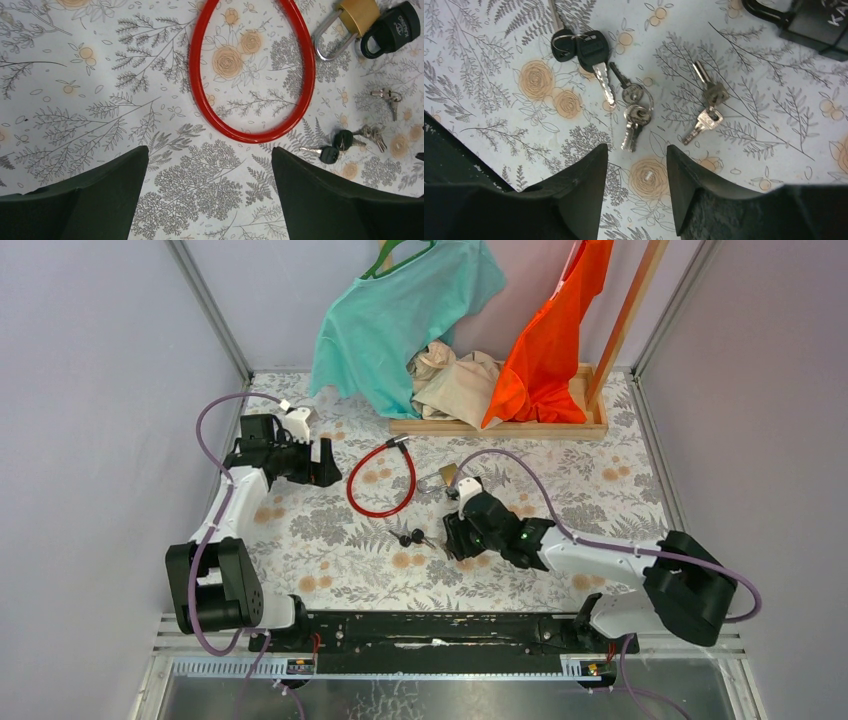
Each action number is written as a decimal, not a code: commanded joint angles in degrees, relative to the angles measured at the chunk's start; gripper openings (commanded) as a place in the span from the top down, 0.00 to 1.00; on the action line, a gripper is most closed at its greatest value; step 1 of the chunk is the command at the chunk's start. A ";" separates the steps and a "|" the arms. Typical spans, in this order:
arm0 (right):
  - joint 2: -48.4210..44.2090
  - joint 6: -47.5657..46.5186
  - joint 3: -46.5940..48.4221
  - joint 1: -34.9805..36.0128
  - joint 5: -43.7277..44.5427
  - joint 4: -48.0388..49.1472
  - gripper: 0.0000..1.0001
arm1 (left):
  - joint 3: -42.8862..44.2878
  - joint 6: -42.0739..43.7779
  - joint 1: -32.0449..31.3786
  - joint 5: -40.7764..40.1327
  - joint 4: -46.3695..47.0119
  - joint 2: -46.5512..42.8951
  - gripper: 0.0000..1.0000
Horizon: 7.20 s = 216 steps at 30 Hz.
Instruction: Unlock with the key
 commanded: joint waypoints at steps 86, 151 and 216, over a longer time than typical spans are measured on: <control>-5.09 -13.72 21.54 2.52 -11.42 -3.47 1.00 | 10.12 10.71 -24.46 35.78 -23.70 -2.51 0.26; -3.98 -13.82 28.76 2.00 -19.04 -6.54 0.36 | 15.97 10.34 -24.42 38.91 -32.10 2.39 1.00; -11.28 16.37 5.74 -24.66 -48.87 20.34 1.00 | 19.19 8.31 -24.21 30.03 -25.33 6.58 0.10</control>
